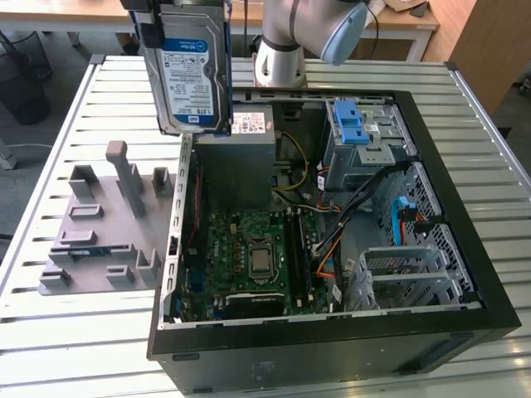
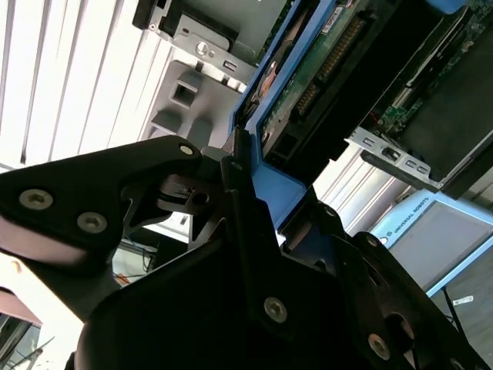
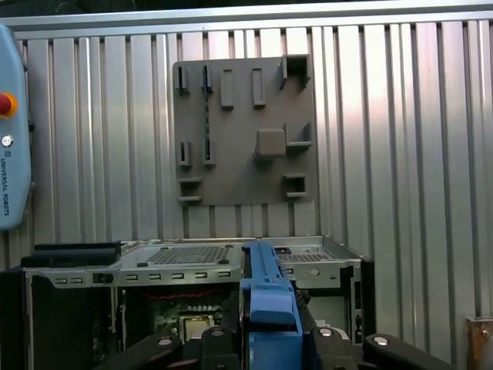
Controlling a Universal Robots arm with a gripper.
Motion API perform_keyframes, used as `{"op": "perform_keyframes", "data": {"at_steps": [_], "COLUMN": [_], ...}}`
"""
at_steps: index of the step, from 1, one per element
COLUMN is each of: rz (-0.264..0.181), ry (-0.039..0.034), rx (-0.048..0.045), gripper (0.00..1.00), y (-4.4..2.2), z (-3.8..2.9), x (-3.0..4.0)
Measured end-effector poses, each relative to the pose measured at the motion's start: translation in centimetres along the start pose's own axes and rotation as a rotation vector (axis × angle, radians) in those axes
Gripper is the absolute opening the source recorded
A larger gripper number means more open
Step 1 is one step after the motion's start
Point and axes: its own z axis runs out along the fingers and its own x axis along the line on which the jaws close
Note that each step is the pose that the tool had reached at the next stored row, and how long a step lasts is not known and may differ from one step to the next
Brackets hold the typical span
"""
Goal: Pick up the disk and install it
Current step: 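Pick up the disk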
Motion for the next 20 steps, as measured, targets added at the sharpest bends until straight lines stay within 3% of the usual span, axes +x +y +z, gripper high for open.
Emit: {"op": "perform_keyframes", "data": {"at_steps": [3,6,15,20], "rz": [-0.007,-0.034,-0.036,-0.036], "ry": [0.0001,0.0003,0.0005,0.0004], "rx": [-0.0001,0.0,0.0001,0.0001], "gripper": [0.36,0.36,0.36,0.36], "y": [-0.89,-1.04,-1.26,-2.02], "z": [0.1,0.16,0.34,0.4], "x": [-0.06,-0.04,1.61,2.16]}}
